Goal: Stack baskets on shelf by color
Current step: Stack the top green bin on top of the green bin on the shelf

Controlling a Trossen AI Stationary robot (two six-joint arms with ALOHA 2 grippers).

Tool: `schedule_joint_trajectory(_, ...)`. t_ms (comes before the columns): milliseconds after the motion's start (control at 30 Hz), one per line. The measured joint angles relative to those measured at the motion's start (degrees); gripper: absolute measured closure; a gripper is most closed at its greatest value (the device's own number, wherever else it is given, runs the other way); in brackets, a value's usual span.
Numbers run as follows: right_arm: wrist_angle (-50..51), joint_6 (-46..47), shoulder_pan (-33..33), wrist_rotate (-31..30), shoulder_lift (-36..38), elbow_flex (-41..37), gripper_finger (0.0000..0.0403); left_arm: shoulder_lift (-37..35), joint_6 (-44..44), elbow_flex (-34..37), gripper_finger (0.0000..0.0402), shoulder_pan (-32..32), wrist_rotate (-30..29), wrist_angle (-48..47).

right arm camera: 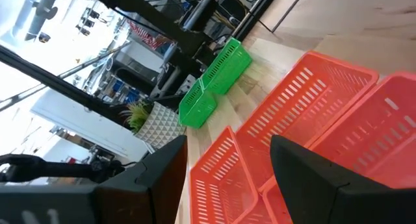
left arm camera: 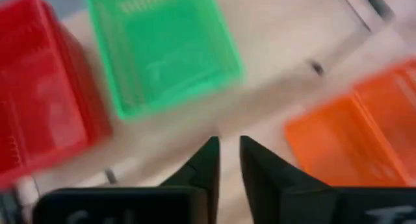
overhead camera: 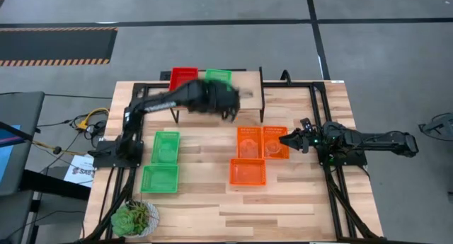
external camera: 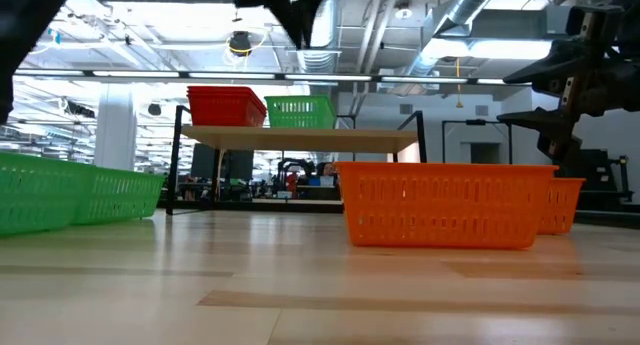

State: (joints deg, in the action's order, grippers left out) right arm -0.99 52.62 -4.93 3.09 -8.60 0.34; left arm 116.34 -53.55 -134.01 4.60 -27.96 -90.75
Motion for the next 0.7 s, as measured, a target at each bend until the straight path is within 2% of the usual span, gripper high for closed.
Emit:
schedule_joint_trajectory(67,0.00,-0.40,0.00,0.08,-0.01,0.01,0.0159,-0.83,-1.08,1.71,0.0322,-3.86,1.86,1.26)
schedule_joint_trajectory(167,0.00,-0.45,0.00,0.11,-0.08,0.00,0.0159,-0.40,-7.70,1.85,0.0274,-8.21,3.47,0.98)
schedule_joint_trajectory(267,-0.02,-0.50,0.00,0.11,-0.30,0.00,0.0159,-0.18,-15.21,4.75,0.0230,-10.34,4.05,1.02)
schedule_joint_trajectory(367,-0.01,-0.52,0.00,0.11,-0.54,0.00,0.0159,0.12,-18.16,8.29,0.0202,-10.64,6.54,0.81)
schedule_joint_trajectory(567,-0.02,-0.20,0.02,0.20,-1.06,0.00,0.0159,0.22,-17.32,17.34,0.0190,-9.93,11.91,0.62)
schedule_joint_trajectory(700,-0.04,-0.16,0.02,0.40,-1.42,0.00,0.0159,-4.35,-16.75,23.30,0.0200,-9.84,12.85,0.87)
